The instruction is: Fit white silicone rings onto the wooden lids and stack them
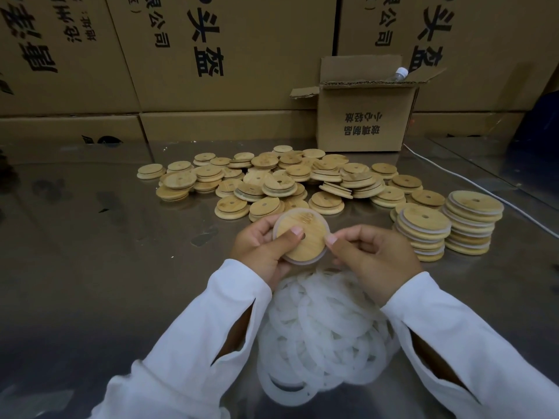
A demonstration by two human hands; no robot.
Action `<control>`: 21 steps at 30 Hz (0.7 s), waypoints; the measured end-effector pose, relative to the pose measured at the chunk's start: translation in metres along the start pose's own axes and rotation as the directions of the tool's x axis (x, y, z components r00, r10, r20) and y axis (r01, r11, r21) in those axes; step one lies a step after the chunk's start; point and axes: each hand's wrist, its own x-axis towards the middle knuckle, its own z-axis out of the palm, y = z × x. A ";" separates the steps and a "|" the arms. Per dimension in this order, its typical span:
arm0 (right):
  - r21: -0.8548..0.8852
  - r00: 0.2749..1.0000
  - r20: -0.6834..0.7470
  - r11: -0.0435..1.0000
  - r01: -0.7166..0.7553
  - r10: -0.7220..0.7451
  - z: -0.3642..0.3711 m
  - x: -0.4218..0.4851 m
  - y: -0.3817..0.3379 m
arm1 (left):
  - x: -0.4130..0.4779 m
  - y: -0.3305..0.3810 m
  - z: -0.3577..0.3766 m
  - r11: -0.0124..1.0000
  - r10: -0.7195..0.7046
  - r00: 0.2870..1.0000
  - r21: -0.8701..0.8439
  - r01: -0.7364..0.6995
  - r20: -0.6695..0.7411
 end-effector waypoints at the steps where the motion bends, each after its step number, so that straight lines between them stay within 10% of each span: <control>1: 0.003 1.000 0.011 1.000 -0.011 0.011 0.001 0.000 0.000 | 0.000 0.000 0.000 1.000 -0.004 1.000 -0.001 0.004 -0.002; 15: -0.040 1.000 0.005 0.999 -0.012 0.012 -0.004 0.002 -0.005 | -0.008 0.001 0.005 0.995 -0.033 0.993 0.100 0.022 0.114; 21: 0.167 0.873 -0.472 0.985 -0.042 0.118 -0.038 0.020 -0.011 | -0.006 0.003 0.003 0.995 -0.035 0.999 0.096 0.031 0.038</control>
